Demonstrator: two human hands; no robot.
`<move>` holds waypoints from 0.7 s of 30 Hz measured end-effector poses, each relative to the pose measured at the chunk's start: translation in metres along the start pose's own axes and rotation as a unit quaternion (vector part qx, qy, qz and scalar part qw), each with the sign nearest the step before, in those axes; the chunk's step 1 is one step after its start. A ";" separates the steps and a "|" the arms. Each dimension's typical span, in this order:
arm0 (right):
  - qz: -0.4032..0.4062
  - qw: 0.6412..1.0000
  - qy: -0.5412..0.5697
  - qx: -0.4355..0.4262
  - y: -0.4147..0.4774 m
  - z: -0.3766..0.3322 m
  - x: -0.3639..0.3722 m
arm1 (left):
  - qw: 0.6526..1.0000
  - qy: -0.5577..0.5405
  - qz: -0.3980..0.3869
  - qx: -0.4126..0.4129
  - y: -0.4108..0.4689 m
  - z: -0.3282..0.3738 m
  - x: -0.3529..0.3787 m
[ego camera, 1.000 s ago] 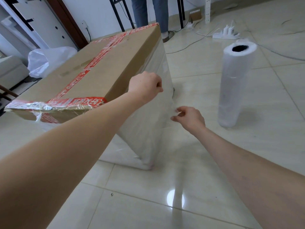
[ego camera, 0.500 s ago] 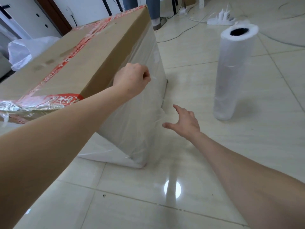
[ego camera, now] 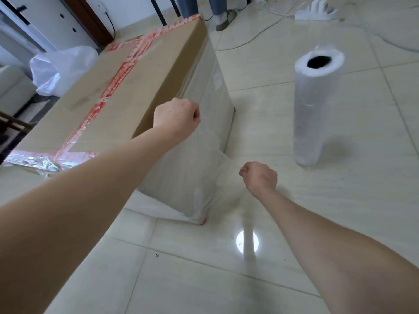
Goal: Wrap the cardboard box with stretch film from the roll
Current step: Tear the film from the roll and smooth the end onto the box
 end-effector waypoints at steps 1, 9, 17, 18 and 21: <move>-0.001 1.000 -0.004 0.003 -0.002 0.002 -0.004 | 1.000 -0.008 -0.004 0.000 -0.001 0.003 -0.001; -0.013 0.998 -0.029 0.047 0.004 0.003 0.004 | 0.997 -0.037 -0.046 0.044 0.009 0.010 0.013; -0.007 0.999 -0.009 0.040 0.024 -0.003 0.017 | 0.996 -0.031 -0.066 0.056 0.025 0.008 0.019; -0.013 0.999 0.000 0.032 0.031 -0.001 0.021 | 0.995 -0.033 -0.074 0.050 0.027 0.008 0.021; -0.007 1.000 0.020 0.012 0.046 0.004 0.032 | 0.991 -0.049 -0.123 0.017 0.027 0.007 0.027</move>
Point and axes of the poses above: each hand's wrist, its own y-axis towards the middle knuckle, its own x-axis out of the palm, z = x × y, the point moved 6 cm from there along y, towards the middle knuckle, and after that the axes turned 4 degrees about y, right-handed, at the moved point
